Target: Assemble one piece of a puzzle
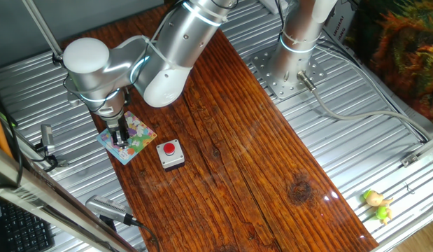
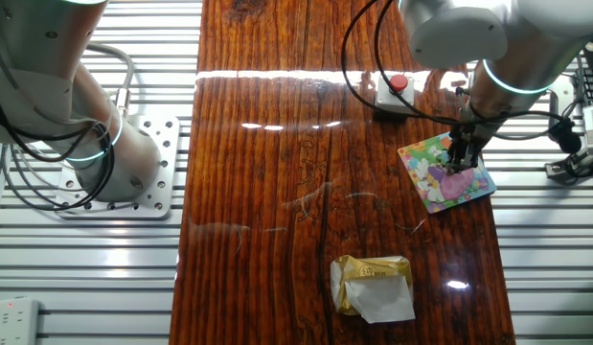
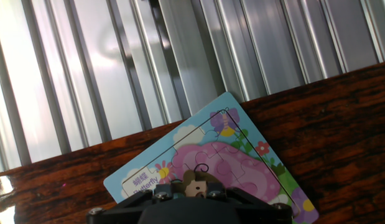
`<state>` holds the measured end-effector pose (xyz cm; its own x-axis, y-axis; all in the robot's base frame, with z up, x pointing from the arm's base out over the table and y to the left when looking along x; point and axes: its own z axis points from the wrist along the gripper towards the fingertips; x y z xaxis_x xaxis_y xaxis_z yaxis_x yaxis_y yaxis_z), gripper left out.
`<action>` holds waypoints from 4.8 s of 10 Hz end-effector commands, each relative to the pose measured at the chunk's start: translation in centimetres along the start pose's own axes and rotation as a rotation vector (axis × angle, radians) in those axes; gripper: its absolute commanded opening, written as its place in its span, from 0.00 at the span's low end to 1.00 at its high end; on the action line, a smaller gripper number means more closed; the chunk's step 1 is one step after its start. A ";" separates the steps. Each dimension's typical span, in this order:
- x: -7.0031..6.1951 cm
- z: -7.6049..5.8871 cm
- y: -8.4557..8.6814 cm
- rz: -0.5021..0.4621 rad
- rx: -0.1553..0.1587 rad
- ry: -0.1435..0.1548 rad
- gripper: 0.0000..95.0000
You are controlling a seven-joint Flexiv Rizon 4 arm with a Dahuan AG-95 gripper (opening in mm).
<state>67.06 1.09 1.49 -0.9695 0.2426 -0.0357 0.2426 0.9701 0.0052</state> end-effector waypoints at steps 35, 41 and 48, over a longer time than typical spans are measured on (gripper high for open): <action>-0.2 -1.3 1.7 -1.535 -0.026 0.095 0.60; 0.0 -1.3 1.6 -1.578 -0.026 0.119 0.60; 0.0 -0.7 1.0 -1.585 -0.013 0.109 0.60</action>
<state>67.35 2.11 2.16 -0.2269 -0.9723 0.0559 -0.9724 0.2294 0.0433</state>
